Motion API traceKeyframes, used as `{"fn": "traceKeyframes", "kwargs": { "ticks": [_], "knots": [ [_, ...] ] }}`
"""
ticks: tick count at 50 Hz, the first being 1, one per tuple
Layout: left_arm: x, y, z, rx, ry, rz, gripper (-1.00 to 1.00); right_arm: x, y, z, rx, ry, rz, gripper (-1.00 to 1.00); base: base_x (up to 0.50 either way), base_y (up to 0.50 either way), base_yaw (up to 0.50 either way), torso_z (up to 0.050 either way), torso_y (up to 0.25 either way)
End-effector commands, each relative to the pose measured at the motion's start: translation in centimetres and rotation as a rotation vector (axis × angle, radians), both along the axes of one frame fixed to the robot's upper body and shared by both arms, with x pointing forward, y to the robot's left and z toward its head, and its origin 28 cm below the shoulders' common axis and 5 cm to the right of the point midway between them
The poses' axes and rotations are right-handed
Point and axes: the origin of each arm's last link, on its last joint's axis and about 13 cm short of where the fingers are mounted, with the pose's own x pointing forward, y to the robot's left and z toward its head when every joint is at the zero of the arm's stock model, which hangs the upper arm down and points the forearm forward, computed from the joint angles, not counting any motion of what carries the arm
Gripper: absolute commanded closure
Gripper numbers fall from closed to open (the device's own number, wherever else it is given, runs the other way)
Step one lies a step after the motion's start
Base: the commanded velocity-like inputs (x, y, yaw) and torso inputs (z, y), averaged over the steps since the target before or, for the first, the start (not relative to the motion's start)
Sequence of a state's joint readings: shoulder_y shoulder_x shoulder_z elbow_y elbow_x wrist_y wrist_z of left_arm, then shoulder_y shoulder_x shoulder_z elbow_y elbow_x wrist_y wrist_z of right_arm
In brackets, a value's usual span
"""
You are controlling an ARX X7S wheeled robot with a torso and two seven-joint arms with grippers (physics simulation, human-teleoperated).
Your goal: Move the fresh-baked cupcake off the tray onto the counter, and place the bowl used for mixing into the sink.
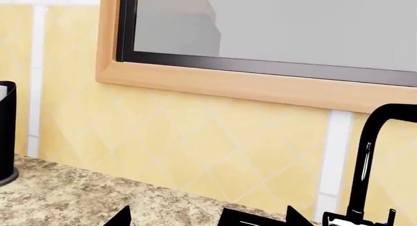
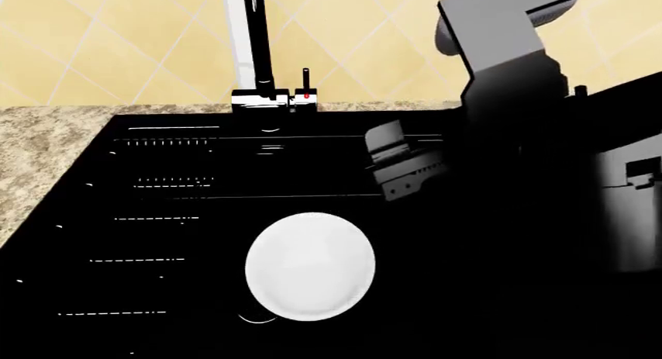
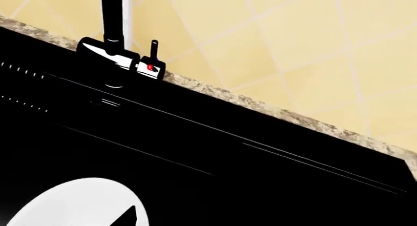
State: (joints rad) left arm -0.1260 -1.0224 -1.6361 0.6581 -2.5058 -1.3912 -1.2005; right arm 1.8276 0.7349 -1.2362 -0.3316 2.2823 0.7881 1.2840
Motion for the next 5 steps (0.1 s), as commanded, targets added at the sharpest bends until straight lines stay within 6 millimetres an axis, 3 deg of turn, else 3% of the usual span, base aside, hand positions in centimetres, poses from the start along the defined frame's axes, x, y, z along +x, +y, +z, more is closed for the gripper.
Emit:
{"fn": "traceKeyframes", "kwargs": {
  "ticks": [1, 5],
  "knots": [
    [-0.02, 0.01, -0.01, -0.002, -0.001, -0.001, -1.00, -1.38, -1.20, 0.70, -0.006, -0.016, -0.027, -1.00, 0.00, 0.00, 0.00, 0.000, 0.000],
    [-0.02, 0.00, -0.10, -0.003, 0.000, -0.002, -1.00, -1.78, -1.43, 0.91, 0.000, -0.022, -0.031, -1.00, 0.00, 0.00, 0.00, 0.000, 0.000]
  ]
}}
